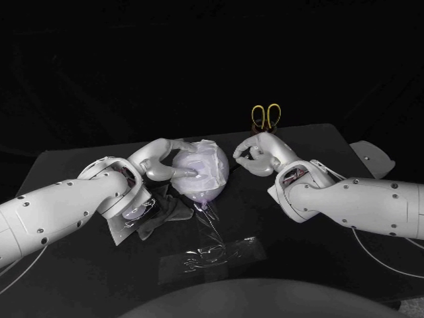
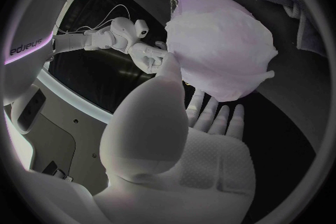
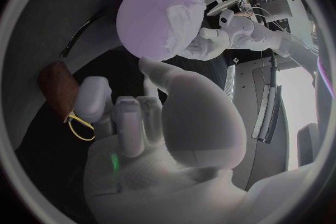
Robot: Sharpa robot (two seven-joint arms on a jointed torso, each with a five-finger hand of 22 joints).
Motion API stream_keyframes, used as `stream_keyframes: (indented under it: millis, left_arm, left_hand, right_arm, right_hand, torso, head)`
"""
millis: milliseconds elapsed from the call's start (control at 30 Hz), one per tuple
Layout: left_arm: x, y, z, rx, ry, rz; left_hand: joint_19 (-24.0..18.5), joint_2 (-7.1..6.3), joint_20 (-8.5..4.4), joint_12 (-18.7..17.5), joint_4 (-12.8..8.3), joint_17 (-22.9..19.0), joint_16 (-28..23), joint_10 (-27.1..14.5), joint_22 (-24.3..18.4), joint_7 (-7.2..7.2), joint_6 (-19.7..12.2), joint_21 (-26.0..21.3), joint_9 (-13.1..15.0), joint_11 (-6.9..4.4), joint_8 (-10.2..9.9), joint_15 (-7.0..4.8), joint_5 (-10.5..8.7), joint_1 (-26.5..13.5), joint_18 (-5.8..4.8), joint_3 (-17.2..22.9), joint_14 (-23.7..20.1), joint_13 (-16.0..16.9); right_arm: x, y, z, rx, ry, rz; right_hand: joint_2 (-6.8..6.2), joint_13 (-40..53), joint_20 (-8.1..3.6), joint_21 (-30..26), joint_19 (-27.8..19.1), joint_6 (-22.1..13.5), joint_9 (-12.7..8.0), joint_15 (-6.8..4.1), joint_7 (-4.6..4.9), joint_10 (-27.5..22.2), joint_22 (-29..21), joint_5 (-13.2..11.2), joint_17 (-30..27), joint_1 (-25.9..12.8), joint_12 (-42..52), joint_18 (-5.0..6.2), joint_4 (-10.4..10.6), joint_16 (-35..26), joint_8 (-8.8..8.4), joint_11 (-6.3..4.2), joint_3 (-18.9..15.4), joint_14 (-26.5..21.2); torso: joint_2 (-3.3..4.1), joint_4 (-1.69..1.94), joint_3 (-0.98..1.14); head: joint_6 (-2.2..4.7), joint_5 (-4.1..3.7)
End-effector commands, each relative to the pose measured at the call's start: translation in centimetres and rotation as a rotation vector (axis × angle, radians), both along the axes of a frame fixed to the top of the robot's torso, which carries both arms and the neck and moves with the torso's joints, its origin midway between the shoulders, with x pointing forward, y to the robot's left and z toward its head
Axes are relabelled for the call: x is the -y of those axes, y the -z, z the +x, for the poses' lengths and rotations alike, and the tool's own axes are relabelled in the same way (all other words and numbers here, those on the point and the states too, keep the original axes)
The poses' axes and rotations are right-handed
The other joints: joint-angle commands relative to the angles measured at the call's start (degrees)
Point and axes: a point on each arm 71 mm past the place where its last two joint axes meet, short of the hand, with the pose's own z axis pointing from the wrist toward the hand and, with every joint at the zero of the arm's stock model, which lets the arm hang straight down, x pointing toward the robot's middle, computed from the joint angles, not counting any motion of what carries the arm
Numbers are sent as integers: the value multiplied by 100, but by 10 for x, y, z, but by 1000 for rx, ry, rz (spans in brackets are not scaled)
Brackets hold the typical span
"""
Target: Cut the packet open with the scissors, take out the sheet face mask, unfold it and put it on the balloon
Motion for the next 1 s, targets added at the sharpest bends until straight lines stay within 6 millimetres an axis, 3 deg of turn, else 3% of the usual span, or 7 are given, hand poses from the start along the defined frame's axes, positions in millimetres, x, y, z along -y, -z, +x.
stream_keyframes:
  millis: [33, 67, 167, 233, 300, 567, 1000]
  left_arm:
    - [2, 4, -2, -28, 17, 11]
    - [2, 4, -2, -28, 18, 11]
    - [2, 4, -2, -29, 19, 11]
    - [2, 4, -2, -29, 19, 10]
    - [3, 4, -2, -29, 19, 10]
    - [3, 4, -3, -28, 20, 9]
    - [3, 4, -3, -28, 19, 9]
  left_hand:
    - [37, 57, -7, 10, -7, 7, 25, 28, 8, 518, 44, 28, 6, 1, 20, 2, -23, -5, 55, 42, 30, 6]
    - [37, 57, -7, 10, -7, 7, 25, 28, 8, 518, 44, 28, 6, 1, 20, 2, -23, -5, 55, 42, 30, 6]
    - [38, 61, -7, 9, -7, 7, 25, 26, 8, 518, 46, 28, 7, 1, 20, 2, -23, -4, 59, 44, 31, 5]
    - [39, 61, -6, 9, -7, 7, 25, 26, 9, 518, 46, 28, 6, 1, 20, 2, -23, -4, 59, 44, 30, 6]
    - [42, 62, -6, 9, -7, 7, 24, 27, 10, 518, 46, 29, 6, 1, 20, 2, -23, -3, 60, 45, 29, 6]
    - [42, 62, -6, 9, -7, 7, 24, 27, 10, 518, 46, 29, 6, 1, 20, 2, -23, -3, 60, 45, 29, 6]
    - [42, 62, -6, 9, -7, 7, 24, 27, 10, 518, 46, 29, 6, 1, 20, 2, -23, -3, 60, 45, 29, 6]
  right_arm:
    - [-4, 0, -1, -8, -34, 1]
    - [-5, 0, -1, -13, -45, 2]
    - [-13, 0, -4, -21, -89, 0]
    - [-18, -1, -5, -23, -115, -6]
    - [-24, -1, -7, -28, -143, -13]
    - [-32, 2, -6, -44, -163, -44]
    - [-30, 5, -1, -46, -137, -75]
  right_hand:
    - [-35, 1505, -40, -123, -83, -249, 54, -7, 33, 615, -68, 6, 1508, -242, 20, 88, 116, 20, -75, -6, -2, 587]
    - [-70, 1505, -37, -134, -92, -374, 38, 6, 56, 615, -72, 29, 1508, -319, 20, 88, 166, 20, -144, 10, -47, 587]
    - [-436, 1505, 28, -245, -174, -704, -108, 140, 247, 615, -129, 26, 1508, -942, 20, 85, 576, 20, -426, 174, -562, 587]
    - [-490, 1505, 51, -252, -177, -759, -154, 167, 281, 615, -128, 27, 1508, -981, 20, 82, 631, 20, -496, 204, -658, 587]
    - [-504, 1505, 89, -257, -175, -850, -235, 208, 334, 615, -121, 28, 1508, -939, 20, 81, 681, 20, -612, 250, -752, 587]
    - [-500, 1505, 155, -278, -176, -892, -362, 263, 395, 615, -117, 28, 1508, -857, 20, 89, 789, 20, -760, 308, -928, 587]
    - [-357, 1505, 186, -269, -153, -746, -451, 261, 370, 615, -91, 30, 1508, -541, 20, 99, 783, 20, -801, 295, -964, 587]
  torso:
    - [1, 2, -6]
    - [1, 2, -5]
    - [6, 8, -7]
    - [8, 7, -7]
    - [5, 6, -6]
    - [4, 9, -8]
    - [5, 6, 0]
  head:
    - [6, 2]
    - [6, 2]
    - [15, -5]
    - [19, -7]
    - [25, -6]
    - [24, -3]
    - [19, 13]
